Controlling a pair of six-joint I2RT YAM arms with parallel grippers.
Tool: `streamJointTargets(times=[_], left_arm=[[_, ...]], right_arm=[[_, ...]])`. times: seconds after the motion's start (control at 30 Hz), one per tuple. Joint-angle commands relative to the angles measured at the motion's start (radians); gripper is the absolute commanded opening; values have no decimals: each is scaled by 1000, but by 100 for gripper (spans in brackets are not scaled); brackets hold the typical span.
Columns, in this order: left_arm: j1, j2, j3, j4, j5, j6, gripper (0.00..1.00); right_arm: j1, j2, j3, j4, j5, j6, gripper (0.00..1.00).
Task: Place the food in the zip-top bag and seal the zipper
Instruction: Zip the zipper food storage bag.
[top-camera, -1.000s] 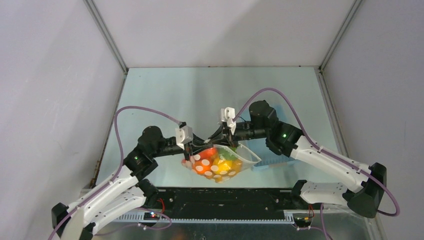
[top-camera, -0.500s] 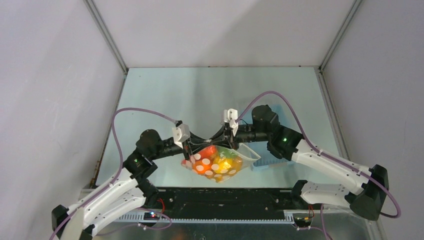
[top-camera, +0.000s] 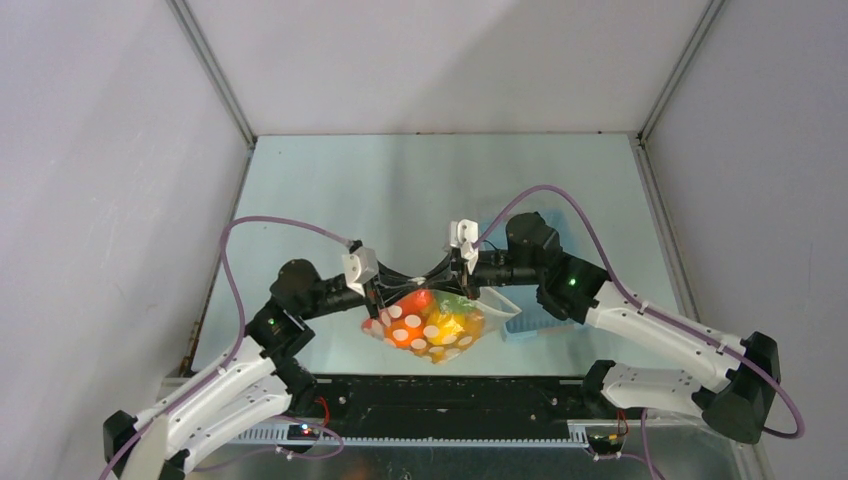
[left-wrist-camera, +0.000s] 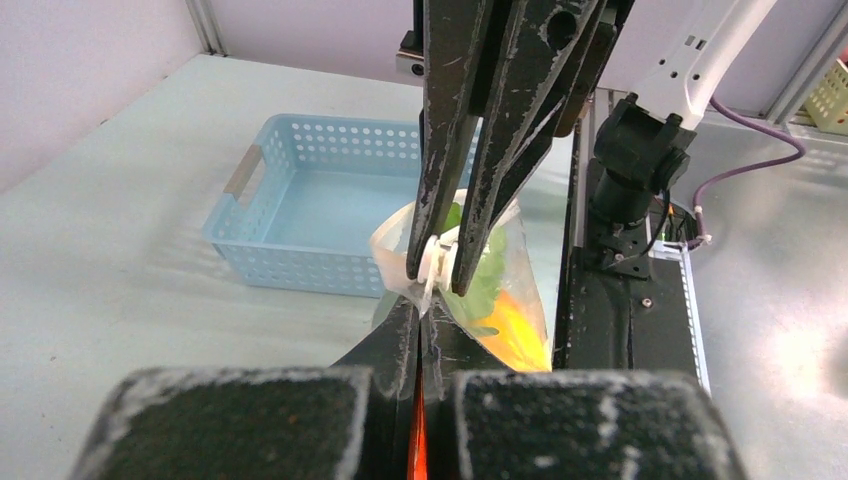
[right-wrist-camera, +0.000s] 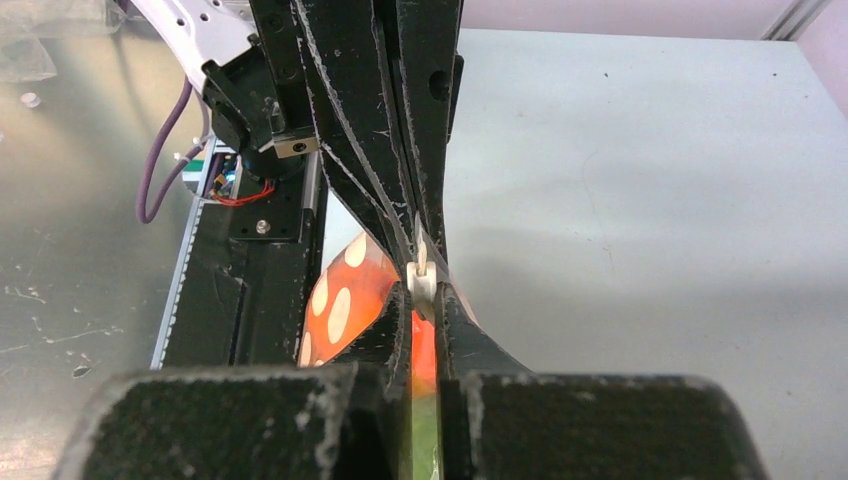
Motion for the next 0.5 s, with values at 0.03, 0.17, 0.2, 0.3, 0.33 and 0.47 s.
streamJointTargets(times=[0.03,0.17,0.2,0.3,0.33,0.47], left_arm=[[0,-47,3,131,-27,-1,0],[-1,-49,2,121,-53,6,0],[-1,-50,2,119,-57,7,0],[-1,-53,0,114,-64,10,0],[0,-55,0,113,-64,12,0],[-2,-53,-1,107,-51,19,0]], right_arm=[[-13,-23,-12,-135,88,-33,8],[-26,-31,-12,-192,115,-26,9],[-28,-32,-12,-198,114,-23,8],[-42,-41,-23,-203,107,-18,9],[-44,-43,-32,-198,102,-16,10],[-51,-48,-48,-135,49,-10,9]])
